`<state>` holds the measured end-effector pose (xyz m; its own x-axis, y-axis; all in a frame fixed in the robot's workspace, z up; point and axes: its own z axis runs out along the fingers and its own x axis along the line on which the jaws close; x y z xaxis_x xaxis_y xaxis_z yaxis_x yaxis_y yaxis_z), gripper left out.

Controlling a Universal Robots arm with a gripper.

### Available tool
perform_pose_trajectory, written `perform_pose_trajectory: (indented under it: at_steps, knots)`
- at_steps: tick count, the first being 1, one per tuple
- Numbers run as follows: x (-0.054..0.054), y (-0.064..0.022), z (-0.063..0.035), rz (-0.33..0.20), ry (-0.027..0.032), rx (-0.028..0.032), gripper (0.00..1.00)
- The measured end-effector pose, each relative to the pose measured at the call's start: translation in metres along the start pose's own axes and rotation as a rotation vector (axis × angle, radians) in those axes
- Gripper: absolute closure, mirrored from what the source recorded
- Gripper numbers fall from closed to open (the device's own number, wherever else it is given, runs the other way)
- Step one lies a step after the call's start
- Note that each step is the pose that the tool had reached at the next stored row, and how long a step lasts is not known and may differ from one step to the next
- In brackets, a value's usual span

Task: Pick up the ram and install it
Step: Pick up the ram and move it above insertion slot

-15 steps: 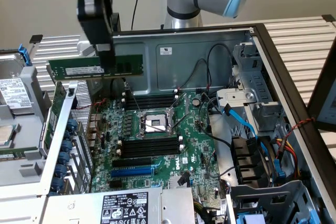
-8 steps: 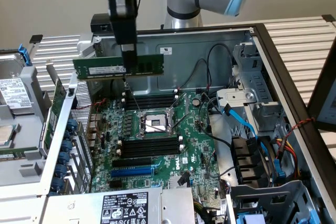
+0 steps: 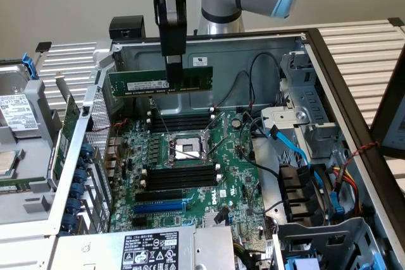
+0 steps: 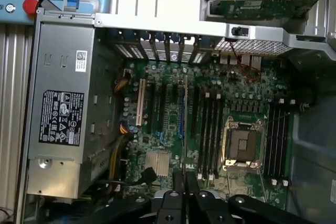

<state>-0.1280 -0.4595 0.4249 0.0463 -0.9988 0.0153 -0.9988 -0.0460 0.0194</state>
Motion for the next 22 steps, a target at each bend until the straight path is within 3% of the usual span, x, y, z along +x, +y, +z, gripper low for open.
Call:
perform_pose_trajectory:
  at_steps: [8, 12, 22]
  knots:
    - [-0.008, -0.0084, 0.0032, -0.013, -0.0006, 0.0014, 0.87]
    - [-0.022, -0.0096, 0.0029, -0.014, -0.0005, 0.0012, 0.87]
    - [-0.068, -0.012, 0.0058, -0.014, 0.0015, 0.0011, 0.87]
